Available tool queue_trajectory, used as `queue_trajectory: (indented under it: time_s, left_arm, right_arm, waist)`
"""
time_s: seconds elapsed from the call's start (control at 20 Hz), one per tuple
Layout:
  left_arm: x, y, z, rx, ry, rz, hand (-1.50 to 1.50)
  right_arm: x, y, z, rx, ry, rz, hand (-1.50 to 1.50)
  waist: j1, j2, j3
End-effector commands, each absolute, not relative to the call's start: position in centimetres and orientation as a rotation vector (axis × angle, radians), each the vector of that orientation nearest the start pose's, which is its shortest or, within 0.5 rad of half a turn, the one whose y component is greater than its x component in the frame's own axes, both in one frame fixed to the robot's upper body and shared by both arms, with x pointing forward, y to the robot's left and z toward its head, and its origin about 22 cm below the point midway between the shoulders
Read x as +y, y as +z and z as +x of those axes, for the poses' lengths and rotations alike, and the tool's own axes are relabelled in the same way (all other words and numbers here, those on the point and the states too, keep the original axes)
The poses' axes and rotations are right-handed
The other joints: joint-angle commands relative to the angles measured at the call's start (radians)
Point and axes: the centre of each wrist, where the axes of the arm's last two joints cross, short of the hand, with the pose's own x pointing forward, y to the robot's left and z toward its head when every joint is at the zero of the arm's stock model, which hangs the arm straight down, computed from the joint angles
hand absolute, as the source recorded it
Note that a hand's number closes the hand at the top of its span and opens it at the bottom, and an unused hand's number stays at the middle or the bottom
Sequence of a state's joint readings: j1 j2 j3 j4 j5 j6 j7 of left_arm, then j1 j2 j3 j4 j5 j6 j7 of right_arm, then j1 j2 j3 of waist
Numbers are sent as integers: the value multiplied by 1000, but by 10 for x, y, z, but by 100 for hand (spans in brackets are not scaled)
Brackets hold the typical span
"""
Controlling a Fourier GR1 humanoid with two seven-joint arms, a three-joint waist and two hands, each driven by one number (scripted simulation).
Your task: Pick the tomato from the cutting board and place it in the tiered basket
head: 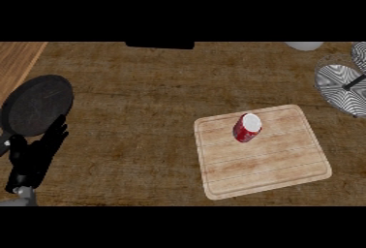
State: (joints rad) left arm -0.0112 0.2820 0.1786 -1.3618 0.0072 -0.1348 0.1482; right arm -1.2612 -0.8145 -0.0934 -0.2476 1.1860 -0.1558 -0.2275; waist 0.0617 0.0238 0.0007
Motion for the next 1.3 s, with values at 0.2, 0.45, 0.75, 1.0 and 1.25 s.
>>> queue_trajectory:
  time_s: [0.2,0.45,0.75,1.0,1.25]
  left_arm:
    - [340,-13,243,-1246,-100,243,0]
    - [338,-15,238,-1242,-134,226,0]
    - [353,-11,240,-1233,-104,256,0]
    - [342,-17,240,-1228,-94,245,0]
    - [346,-25,222,-1213,-73,248,0]
  right_arm:
    - [-439,238,419,-830,1013,-1417,-150]
    - [-453,254,411,-952,831,-1367,-150]
    - [-441,274,417,-1236,624,-1388,-150]
    - [-473,327,389,-1278,325,-1324,-150]
    - [-517,313,356,-1250,111,-1148,-150]
  waist:
    - [6,7,1]
    - [15,9,3]
    - [-5,1,2]
    - [-7,3,2]
    - [-31,-12,3]
